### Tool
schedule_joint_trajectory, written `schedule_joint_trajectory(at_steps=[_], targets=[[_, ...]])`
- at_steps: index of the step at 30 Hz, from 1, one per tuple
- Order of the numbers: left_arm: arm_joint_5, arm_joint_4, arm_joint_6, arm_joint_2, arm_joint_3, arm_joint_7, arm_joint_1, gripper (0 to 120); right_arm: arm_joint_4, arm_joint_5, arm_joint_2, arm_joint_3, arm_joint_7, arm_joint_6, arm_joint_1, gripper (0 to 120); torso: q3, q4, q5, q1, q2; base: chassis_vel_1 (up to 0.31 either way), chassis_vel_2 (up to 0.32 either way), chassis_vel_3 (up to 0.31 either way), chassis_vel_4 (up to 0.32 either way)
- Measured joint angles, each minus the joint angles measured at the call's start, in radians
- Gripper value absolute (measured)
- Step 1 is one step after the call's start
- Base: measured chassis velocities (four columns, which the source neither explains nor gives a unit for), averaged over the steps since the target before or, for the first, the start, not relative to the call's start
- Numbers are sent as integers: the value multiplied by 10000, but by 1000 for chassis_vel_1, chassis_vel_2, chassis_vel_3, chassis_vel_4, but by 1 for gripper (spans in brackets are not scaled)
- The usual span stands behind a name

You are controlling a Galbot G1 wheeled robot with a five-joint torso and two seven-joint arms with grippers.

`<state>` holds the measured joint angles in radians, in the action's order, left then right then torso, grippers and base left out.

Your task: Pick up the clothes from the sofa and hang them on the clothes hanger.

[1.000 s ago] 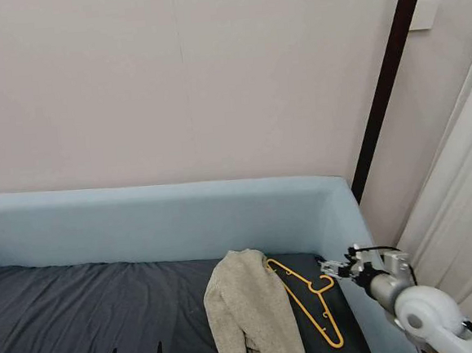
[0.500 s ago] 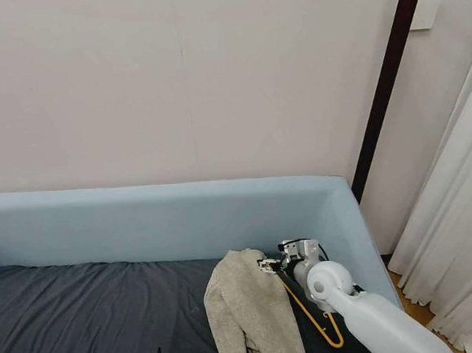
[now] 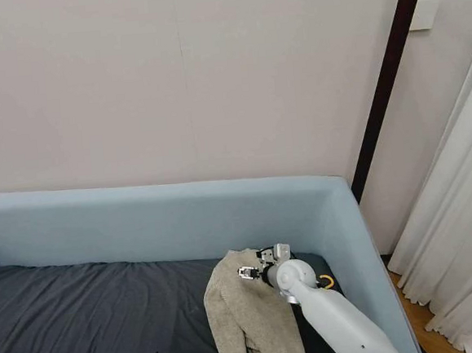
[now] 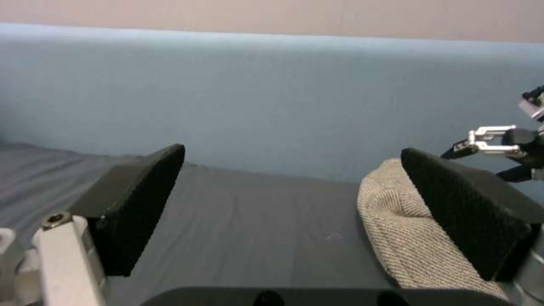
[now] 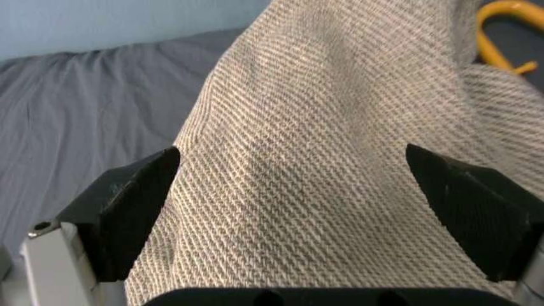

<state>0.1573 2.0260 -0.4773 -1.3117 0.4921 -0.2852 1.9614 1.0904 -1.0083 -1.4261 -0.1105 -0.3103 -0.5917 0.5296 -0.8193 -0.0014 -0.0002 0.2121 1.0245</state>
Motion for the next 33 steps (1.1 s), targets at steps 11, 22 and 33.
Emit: schedule_joint_trajectory(at_steps=[11,22,33], targets=[[-20,17,-64,-14,68,-118,198,100,-1570,894,-660,384,897,351,-61,100,0,-3,0,0,0,0,0,0,0],[146,63,-62,13,166,-185,253,100,-2010,1638,-1074,597,1144,421,123,84,1,-2,1,-1,0,0,0,0,0],[187,64,-115,-27,143,-166,205,100,-1804,1637,-868,500,1153,472,169,42,0,-1,1,-1,0,0,0,0,0]])
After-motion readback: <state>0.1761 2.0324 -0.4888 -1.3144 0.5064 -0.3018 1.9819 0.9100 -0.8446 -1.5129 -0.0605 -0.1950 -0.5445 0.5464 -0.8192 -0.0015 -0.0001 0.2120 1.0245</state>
